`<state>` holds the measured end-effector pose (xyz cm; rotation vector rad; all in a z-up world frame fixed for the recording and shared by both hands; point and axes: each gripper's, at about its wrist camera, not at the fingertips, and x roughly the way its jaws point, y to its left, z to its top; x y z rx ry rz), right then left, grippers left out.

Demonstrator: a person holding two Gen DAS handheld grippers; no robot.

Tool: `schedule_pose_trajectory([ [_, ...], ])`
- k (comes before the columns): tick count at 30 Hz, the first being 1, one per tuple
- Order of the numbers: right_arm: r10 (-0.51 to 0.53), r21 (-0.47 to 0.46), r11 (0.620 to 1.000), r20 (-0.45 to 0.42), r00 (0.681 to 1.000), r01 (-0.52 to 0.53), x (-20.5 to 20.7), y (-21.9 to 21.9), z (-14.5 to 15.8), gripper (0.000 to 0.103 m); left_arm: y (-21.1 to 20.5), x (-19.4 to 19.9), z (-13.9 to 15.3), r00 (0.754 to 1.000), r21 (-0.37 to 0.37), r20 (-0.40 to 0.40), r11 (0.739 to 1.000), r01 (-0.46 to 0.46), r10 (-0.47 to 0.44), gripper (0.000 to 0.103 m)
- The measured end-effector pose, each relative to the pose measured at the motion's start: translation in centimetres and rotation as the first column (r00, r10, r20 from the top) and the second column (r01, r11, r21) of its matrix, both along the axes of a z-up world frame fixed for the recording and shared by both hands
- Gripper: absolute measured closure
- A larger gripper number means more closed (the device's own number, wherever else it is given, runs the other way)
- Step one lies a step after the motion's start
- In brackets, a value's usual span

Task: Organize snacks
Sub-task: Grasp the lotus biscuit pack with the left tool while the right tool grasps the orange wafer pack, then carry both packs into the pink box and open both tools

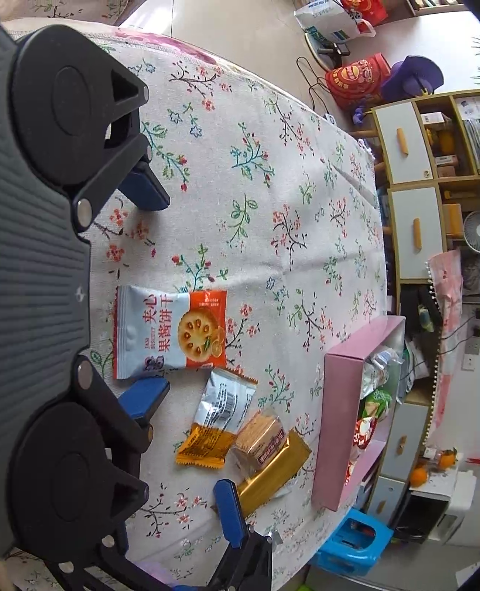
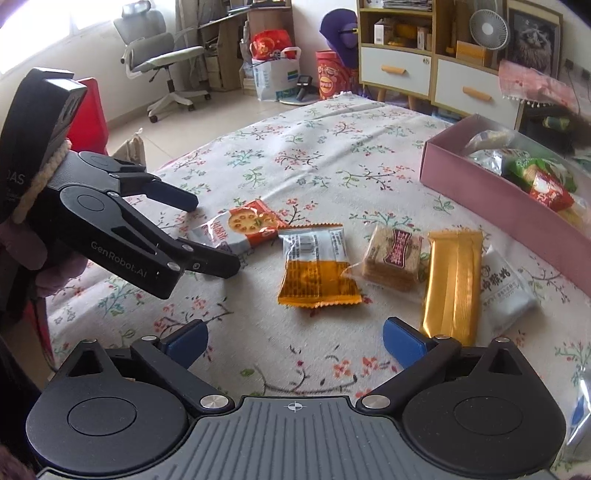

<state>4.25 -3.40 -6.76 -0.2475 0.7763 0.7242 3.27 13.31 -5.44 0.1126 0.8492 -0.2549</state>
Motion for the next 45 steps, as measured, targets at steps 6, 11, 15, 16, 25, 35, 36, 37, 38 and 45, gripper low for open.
schedule_pose_trajectory([
  [6,0.017,-0.032,0.999,0.033,0.999,-0.016,0.4,1.5,-0.3,0.001,1.0,0.3,0.3,0.999,0.014,0.007,0.999,-0.048,0.048,0.021],
  [11,0.032,-0.045,0.999,0.035,0.999,-0.031,0.6,2.4,-0.3,0.001,2.0,0.8,0.5,0.997,-0.002,-0.004,0.997,-0.078,0.078,0.027],
  [15,0.038,-0.049,0.998,0.028,0.999,-0.037,0.8,3.0,0.0,0.005,2.0,1.1,0.6,0.999,-0.016,-0.007,0.998,-0.052,0.052,0.03],
  [16,0.038,-0.049,0.998,0.029,0.999,-0.037,0.9,3.1,0.1,0.007,2.0,1.2,0.6,0.999,-0.017,-0.004,0.999,-0.042,0.042,0.03],
  [25,-0.026,-0.046,0.999,0.046,0.999,0.028,1.9,3.5,0.7,0.045,1.7,1.7,0.9,1.0,-0.03,0.004,0.999,0.018,-0.018,0.053],
  [35,-0.029,-0.048,0.998,0.039,0.999,0.031,1.9,3.3,1.0,0.063,1.4,2.0,1.2,1.0,-0.038,-0.02,0.999,0.009,-0.01,0.061],
  [36,-0.027,-0.047,0.998,0.037,0.999,0.028,1.8,3.3,1.1,0.063,1.4,2.0,1.2,1.0,-0.04,-0.025,0.999,0.004,-0.005,0.061],
  [37,-0.025,-0.043,0.999,0.035,0.999,0.027,1.8,3.3,1.2,0.063,1.3,2.1,1.3,1.0,-0.041,-0.03,0.999,-0.001,0.0,0.062],
  [38,-0.024,-0.037,0.999,0.031,0.999,0.025,1.7,3.3,1.3,0.063,1.2,2.1,1.3,0.999,-0.04,-0.034,0.999,-0.004,0.003,0.062],
  [45,-0.018,-0.033,0.999,0.03,0.999,0.019,1.2,3.0,1.8,0.063,0.3,2.0,1.9,0.999,-0.005,-0.035,1.0,-0.007,0.006,0.063],
])
